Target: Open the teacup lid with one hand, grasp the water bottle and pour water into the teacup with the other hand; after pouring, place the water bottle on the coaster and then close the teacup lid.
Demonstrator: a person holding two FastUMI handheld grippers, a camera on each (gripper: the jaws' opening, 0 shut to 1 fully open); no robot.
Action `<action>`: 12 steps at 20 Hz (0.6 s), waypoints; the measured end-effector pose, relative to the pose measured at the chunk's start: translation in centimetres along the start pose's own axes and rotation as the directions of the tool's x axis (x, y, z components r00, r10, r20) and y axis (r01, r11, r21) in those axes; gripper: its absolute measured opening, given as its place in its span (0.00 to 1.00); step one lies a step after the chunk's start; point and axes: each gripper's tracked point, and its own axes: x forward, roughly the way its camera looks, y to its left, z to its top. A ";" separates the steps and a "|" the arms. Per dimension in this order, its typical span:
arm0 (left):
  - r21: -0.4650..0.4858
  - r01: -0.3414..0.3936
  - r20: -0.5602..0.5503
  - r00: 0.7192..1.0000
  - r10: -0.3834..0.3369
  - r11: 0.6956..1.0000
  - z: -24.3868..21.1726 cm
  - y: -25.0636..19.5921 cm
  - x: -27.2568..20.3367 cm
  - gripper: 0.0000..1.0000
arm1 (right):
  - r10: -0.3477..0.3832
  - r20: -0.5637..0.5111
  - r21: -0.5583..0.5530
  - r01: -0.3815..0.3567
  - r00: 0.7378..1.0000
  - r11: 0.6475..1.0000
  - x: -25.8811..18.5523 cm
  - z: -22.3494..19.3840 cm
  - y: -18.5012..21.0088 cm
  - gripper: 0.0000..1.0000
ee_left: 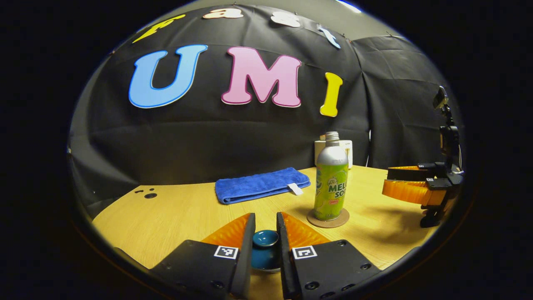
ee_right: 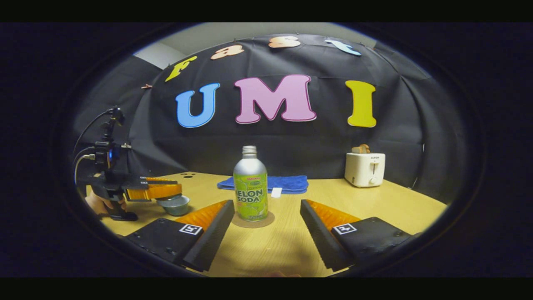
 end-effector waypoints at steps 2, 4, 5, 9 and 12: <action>0.020 -0.009 -0.033 0.999 0.009 1.000 -0.6 -0.1 0.2 0.33 | -0.011 0.001 -0.001 0.011 1.000 1.000 0.0 0.1 -0.3 0.97; 0.030 -0.009 -0.049 0.999 0.010 1.000 -0.7 -0.4 0.4 0.33 | -0.010 0.000 0.000 0.010 1.000 1.000 0.1 0.0 -0.2 0.97; 0.032 -0.008 -0.061 0.998 0.010 0.999 -0.9 -0.5 0.4 0.33 | -0.011 0.000 0.000 0.011 1.000 1.000 0.1 0.1 -0.2 0.97; 0.042 -0.025 -0.115 0.993 0.030 0.999 -1.7 -0.3 0.7 0.33 | -0.003 -0.001 0.000 0.003 1.000 1.000 0.1 0.1 -0.1 0.97; 0.050 -0.029 -0.124 0.992 0.035 0.998 -1.8 -0.3 0.8 0.34 | -0.003 -0.001 0.001 0.003 1.000 1.000 0.1 0.1 -0.1 0.97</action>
